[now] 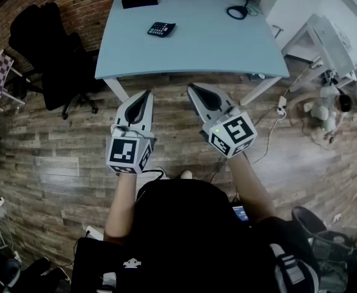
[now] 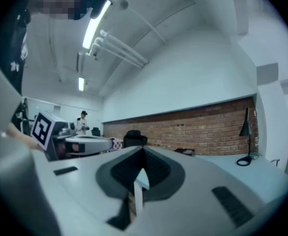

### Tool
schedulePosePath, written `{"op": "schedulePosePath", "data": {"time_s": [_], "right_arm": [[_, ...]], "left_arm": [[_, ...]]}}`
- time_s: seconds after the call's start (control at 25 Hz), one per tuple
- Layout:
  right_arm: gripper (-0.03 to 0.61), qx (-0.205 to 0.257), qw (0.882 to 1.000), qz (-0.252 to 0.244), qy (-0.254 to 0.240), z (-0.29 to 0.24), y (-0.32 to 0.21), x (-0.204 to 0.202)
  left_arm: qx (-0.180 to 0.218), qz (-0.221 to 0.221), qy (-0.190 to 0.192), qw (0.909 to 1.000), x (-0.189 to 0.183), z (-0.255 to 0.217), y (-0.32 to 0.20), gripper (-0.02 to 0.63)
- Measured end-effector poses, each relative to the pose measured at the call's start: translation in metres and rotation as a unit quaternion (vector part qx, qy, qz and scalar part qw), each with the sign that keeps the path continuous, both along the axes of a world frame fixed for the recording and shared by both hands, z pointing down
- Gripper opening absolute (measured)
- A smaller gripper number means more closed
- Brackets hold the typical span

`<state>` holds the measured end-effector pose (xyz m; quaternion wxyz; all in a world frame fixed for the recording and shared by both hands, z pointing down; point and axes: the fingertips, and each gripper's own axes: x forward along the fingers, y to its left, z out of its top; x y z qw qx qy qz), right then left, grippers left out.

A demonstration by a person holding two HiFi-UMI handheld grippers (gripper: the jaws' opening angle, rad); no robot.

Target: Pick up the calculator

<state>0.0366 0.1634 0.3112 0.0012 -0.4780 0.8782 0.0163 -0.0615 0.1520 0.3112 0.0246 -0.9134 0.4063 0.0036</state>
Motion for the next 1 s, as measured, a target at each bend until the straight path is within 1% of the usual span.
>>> {"op": "schedulePosePath", "data": {"time_s": [0.16, 0.48, 0.72, 0.88, 1.0], "right_arm": [[0.003, 0.005, 1.0, 0.0, -0.009, -0.001, 0.007, 0.007], [0.002, 0.012, 1.0, -0.013, -0.002, 0.003, 0.021, 0.016], [0.003, 0.017, 1.0, -0.015, -0.006, 0.002, 0.024, 0.028], [0.003, 0.016, 1.0, -0.016, -0.005, 0.003, 0.021, 0.035], [0.003, 0.015, 1.0, -0.018, -0.008, 0.004, 0.016, 0.034]], "left_arm": [[-0.002, -0.005, 0.002, 1.0, 0.005, 0.001, 0.006, 0.005], [-0.005, -0.009, 0.009, 0.9999, 0.016, 0.005, 0.021, 0.005], [-0.002, -0.012, 0.006, 0.9999, 0.028, 0.007, 0.029, 0.005], [-0.002, -0.011, 0.007, 0.9999, 0.035, 0.005, 0.026, 0.005], [-0.003, -0.014, 0.007, 0.9999, 0.034, 0.007, 0.021, 0.005]]}}
